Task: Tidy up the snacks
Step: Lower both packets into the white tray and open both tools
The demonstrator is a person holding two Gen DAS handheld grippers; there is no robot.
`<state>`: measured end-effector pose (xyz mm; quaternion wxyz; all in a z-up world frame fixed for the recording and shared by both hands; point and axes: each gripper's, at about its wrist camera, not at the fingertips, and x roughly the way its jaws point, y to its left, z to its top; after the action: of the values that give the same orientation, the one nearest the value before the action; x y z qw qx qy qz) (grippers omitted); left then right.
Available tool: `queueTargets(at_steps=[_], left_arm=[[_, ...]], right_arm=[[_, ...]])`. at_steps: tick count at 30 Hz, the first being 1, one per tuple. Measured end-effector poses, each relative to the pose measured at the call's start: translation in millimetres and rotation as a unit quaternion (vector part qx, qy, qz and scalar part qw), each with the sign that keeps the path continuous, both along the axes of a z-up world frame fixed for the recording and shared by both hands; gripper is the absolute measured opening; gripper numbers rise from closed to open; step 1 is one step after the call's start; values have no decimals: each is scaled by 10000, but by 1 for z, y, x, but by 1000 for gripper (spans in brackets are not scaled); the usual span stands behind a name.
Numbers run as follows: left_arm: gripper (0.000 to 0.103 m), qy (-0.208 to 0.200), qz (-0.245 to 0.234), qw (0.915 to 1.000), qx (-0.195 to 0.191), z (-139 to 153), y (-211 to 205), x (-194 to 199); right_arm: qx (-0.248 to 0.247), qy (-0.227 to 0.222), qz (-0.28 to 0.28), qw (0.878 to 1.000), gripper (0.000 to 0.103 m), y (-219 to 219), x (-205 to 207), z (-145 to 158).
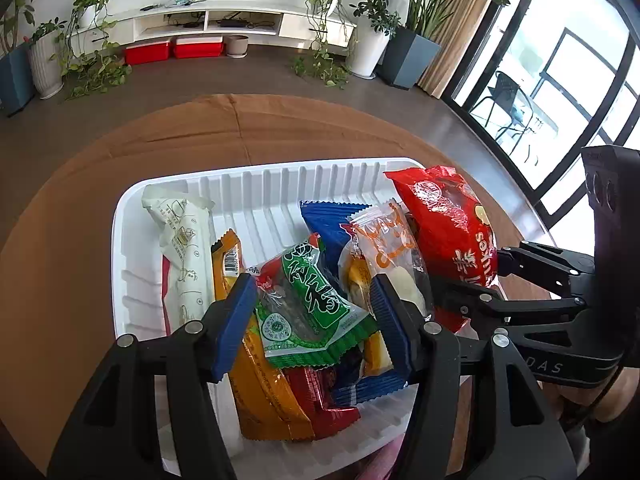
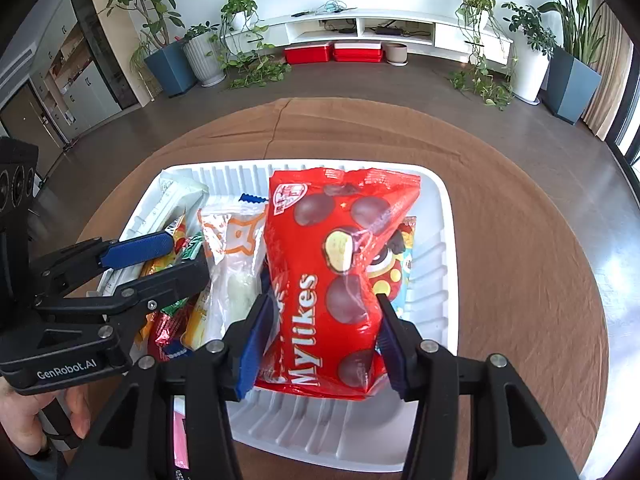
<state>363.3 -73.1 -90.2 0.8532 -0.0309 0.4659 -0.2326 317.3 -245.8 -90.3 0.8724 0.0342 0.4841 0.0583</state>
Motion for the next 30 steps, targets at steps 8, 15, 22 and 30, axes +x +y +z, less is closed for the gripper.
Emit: queueTargets(at_steps=[8,15,22,30], left_arm=[[67,-156,4,9999,-15,11,7,-10],[88,-384,9,9993,22,31,12,-31],[102,-579,0,9983,4,49,24,-70],[103,-647,-303,9973,155,48,30,-127]], right_arm=[[-74,-133,-21,9999,61,3,-9,7],[73,-376,-98,9992,75,-3,-26,23],[340,-581,-89,9977,90,-10,-51,38],[1213,-667,-259,9900,96,-27,-104,41]])
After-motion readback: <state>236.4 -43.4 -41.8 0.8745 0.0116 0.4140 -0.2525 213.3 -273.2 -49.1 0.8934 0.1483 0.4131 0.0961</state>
